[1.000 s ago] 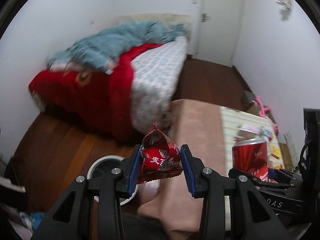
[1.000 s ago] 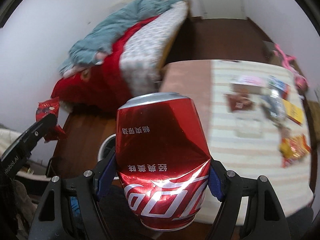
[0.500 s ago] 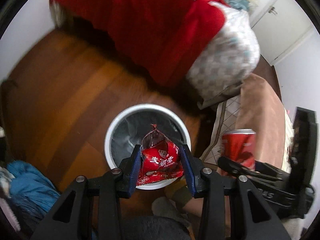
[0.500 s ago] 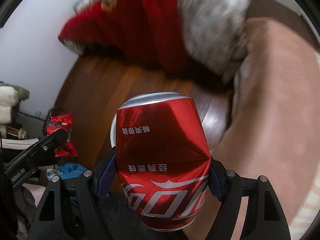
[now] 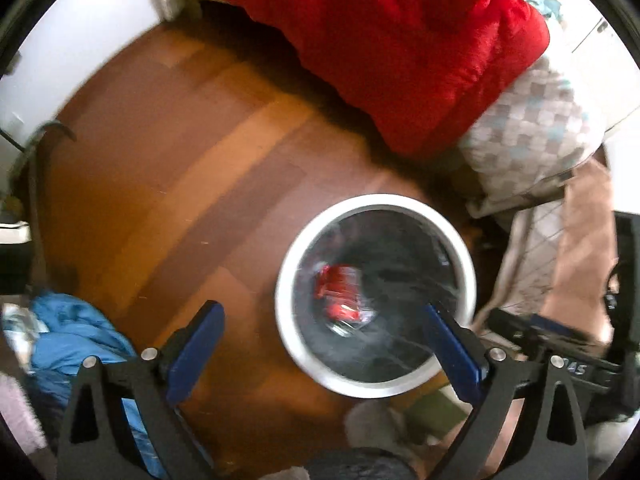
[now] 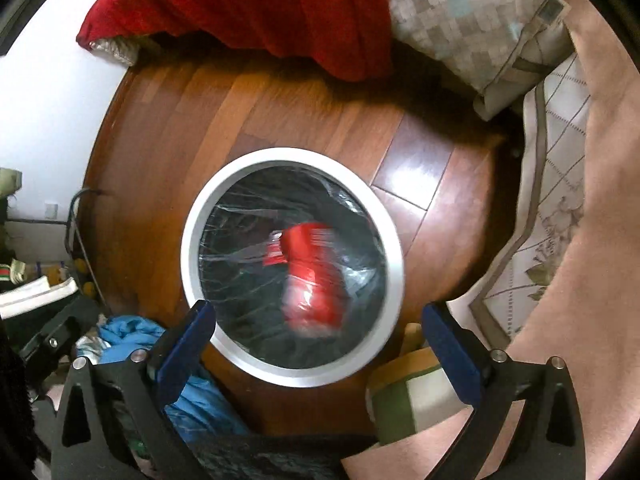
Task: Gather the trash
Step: 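Open both tools to drop the can and wrapper into the bin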
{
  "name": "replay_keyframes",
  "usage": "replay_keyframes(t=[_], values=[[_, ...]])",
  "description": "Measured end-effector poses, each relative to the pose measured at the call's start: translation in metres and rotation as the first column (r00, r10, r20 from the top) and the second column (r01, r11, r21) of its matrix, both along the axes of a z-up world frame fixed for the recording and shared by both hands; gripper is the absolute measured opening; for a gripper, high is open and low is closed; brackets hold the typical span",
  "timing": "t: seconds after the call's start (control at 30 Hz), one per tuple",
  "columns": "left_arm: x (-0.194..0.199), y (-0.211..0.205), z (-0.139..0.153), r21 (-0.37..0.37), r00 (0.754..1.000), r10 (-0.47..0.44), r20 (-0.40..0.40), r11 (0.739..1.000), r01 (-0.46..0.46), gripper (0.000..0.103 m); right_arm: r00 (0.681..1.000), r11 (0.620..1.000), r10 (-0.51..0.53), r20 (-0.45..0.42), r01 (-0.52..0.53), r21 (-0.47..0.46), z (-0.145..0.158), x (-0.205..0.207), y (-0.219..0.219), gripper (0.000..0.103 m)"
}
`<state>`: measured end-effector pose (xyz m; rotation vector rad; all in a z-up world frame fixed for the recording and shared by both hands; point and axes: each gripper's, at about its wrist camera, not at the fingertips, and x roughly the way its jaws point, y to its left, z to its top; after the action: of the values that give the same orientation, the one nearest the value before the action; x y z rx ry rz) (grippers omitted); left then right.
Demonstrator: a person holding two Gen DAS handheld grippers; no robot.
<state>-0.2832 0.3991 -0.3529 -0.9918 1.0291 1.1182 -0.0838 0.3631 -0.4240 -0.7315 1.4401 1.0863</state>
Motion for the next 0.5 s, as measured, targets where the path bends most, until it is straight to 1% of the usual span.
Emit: replay_keyframes(t=[0.13, 0.3, 0.5], values=[[-0.003, -0.017, 0.007, 0.014, 1.000, 0.005, -0.015, 1.000, -0.005, 0.100, 0.994, 0.999, 0.046, 0.102, -0.045, -0.007, 0.009, -0.003, -0.017, 0.103], [0.005, -0.035, 0.018, 0.039, 0.998, -0.029, -0.047, 0.999, 0.031, 0.100, 0.974, 0.995, 0.094, 0.204, -0.095, -0.009, 0.026, -0.006, -0.041, 0.103], [0.010, -0.053, 0.030, 0.056, 0.998, -0.042, -0.051, 0.997, 0.045, 0.100, 0.973, 0.994, 0.104, 0.204, -0.107, 0.002, 0.039, -0.003, -0.065, 0.103]])
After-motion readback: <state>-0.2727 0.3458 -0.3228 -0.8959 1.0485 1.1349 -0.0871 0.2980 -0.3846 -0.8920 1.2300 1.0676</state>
